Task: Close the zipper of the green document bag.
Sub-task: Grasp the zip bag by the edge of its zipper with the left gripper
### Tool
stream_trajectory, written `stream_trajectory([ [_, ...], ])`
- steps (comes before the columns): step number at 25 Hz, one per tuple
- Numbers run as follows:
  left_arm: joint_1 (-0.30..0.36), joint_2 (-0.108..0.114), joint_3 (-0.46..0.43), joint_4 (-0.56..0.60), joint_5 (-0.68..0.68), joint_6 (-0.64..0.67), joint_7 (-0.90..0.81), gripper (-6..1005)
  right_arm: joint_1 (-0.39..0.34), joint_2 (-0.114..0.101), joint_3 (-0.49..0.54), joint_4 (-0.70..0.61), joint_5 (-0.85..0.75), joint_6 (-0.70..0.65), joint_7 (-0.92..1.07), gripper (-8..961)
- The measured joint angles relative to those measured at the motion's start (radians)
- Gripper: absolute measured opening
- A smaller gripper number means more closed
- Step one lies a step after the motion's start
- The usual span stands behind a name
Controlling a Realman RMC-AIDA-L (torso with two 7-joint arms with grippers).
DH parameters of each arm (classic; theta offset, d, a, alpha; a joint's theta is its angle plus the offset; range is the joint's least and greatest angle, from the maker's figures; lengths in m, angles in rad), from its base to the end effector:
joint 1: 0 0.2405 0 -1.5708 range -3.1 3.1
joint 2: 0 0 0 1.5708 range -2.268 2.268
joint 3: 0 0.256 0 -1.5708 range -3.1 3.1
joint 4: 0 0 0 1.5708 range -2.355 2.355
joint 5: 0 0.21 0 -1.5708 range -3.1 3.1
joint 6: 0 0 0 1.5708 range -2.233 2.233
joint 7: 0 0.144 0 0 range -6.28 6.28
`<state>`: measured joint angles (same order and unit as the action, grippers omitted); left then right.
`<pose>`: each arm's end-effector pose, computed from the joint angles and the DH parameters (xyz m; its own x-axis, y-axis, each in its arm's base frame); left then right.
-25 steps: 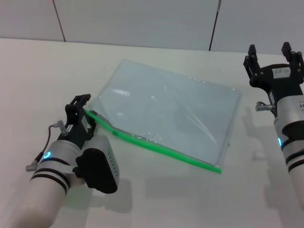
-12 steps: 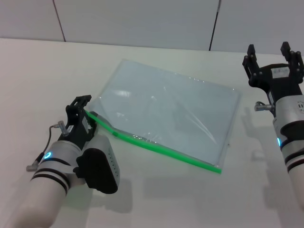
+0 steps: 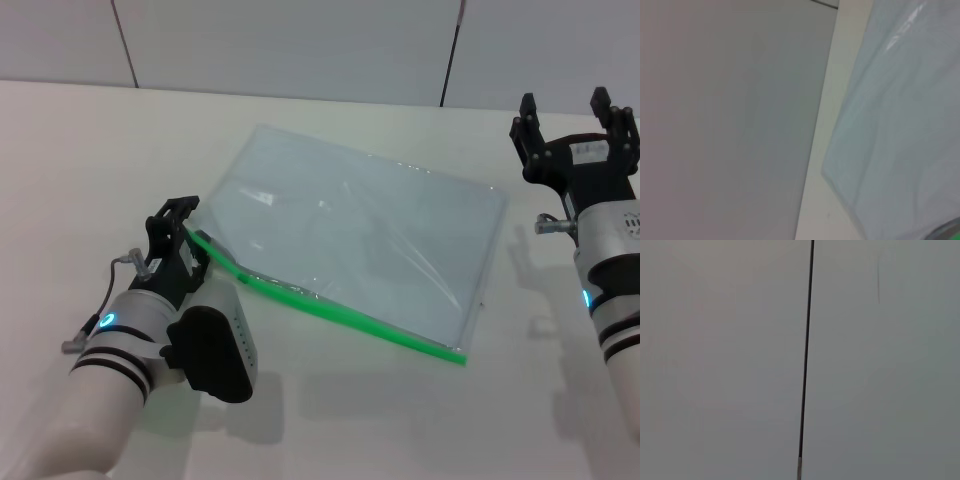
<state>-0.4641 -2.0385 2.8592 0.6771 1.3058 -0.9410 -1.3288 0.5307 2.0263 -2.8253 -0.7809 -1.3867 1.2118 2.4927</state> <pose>-0.2849 0.3134 -0.0972 0.8548 -0.0267 -0.5183 -0.5049 -0.2740 -0.8185 0.2210 0.3356 -0.0658 0.7741 0.0794 -0.6280 -0.6230 -0.0806 -0.7781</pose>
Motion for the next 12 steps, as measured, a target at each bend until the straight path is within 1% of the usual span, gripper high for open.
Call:
stream_trajectory([
  [12, -0.004, -0.002, 0.0, -0.001, -0.002, 0.036, 0.01, 526, 0.0, 0.0, 0.0, 0.0, 0.0, 0.0, -0.002, 758],
])
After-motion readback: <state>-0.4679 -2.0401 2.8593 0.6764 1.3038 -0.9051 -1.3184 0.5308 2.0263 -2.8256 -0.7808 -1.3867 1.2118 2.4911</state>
